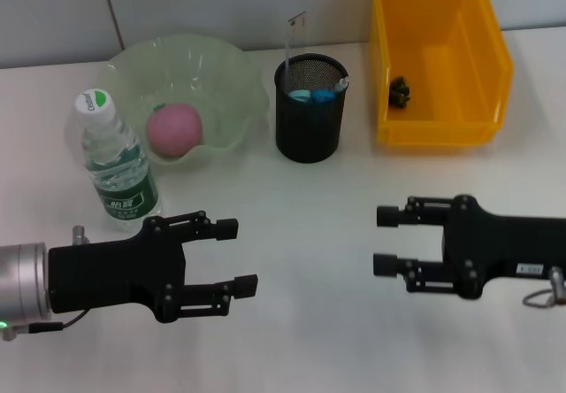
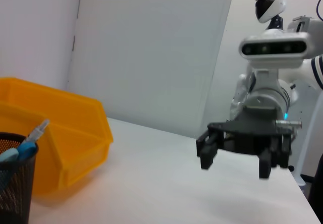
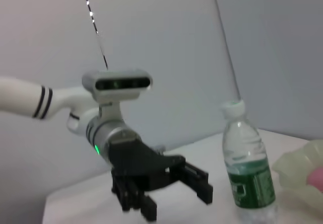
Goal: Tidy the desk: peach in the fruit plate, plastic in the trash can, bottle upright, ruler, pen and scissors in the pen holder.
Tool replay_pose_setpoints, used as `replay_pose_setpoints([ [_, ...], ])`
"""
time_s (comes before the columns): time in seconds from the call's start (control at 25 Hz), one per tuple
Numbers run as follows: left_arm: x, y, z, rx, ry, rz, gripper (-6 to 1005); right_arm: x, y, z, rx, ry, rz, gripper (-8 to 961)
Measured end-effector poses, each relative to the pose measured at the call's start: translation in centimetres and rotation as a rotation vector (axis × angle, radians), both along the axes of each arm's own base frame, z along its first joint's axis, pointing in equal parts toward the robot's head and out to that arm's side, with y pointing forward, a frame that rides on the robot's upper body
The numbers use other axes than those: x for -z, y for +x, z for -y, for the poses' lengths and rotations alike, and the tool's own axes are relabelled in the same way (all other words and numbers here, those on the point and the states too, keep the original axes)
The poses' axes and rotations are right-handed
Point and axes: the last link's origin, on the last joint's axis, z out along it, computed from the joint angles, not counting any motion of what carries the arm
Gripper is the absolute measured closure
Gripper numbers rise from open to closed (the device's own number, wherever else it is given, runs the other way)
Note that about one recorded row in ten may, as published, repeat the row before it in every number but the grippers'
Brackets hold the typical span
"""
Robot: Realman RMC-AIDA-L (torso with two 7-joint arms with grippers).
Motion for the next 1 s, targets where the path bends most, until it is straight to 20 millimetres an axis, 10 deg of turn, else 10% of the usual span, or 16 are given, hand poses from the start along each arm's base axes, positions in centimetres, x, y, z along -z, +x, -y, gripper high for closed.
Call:
replay_pose_setpoints([
  [1.0,1.8,-0.8,1.3,-0.013,-0.009,0.005,208,2.1,1.4,1.5,0.009,-0.003,0.072,301],
])
